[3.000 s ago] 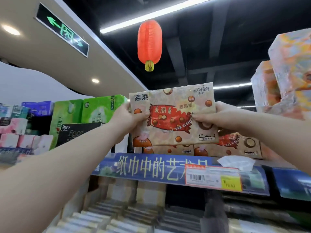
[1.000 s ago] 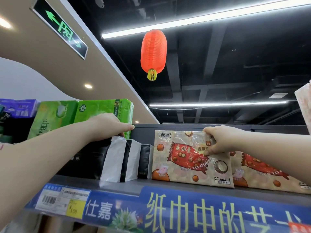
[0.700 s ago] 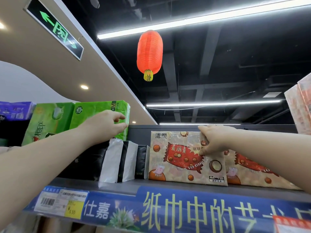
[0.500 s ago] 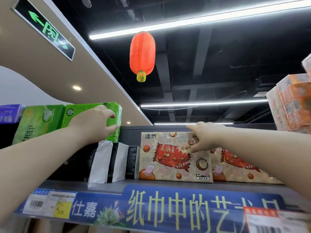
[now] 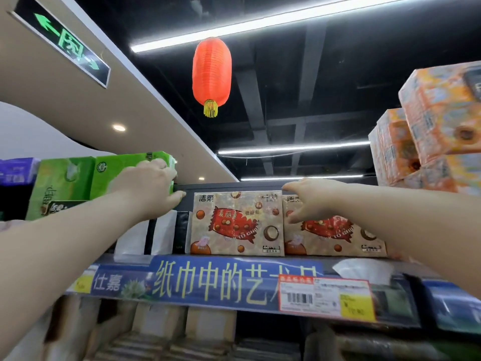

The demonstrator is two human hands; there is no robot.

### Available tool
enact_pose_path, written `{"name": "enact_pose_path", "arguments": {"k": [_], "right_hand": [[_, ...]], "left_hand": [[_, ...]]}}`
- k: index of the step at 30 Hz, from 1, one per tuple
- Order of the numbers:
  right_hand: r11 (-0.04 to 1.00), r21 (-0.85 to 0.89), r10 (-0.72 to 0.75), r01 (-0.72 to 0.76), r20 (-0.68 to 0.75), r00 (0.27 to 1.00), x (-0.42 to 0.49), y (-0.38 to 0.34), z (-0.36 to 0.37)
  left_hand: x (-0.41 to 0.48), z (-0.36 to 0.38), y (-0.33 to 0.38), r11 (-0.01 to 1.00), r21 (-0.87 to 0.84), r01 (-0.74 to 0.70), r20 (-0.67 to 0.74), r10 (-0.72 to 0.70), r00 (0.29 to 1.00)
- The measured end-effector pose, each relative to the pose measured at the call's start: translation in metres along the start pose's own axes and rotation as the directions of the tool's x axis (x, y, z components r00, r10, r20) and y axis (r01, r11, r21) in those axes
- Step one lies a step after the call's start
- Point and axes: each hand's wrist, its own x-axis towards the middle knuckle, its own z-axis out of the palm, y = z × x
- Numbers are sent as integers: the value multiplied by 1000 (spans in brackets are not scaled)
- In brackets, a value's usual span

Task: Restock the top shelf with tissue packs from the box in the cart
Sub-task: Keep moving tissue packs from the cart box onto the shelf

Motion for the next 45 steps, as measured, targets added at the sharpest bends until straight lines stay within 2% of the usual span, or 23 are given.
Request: {"name": "enact_pose_path", "arguments": {"k": [12, 20, 25, 34, 40, 45], "right_hand": [[994, 70, -87, 88, -17, 996, -78, 3, -22], [999, 47, -19, 15, 74, 997, -166, -7, -52], [997, 23, 70, -75, 162, 984, -229, -27, -58], [978, -65, 210, -200, 381, 900, -370, -58, -62], [943, -134, 332, -304, 423, 843, -454, -37, -78], [891, -163, 447, -423, 472, 760, -544, -2, -98]], "left_hand": [[-57, -54, 89, 995, -64, -83, 126, 90, 988], [-104, -92, 110, 962, -218, -163, 130, 194, 972], [-161, -112, 107, 919, -283, -274, 192, 334, 923], [-278, -150, 139, 822, -457, -341, 287, 499, 817], [-319, -190, 187, 719, -571, -397, 225, 602, 766], [-354, -235, 248, 611, -659, -438, 170, 689, 705]]}}
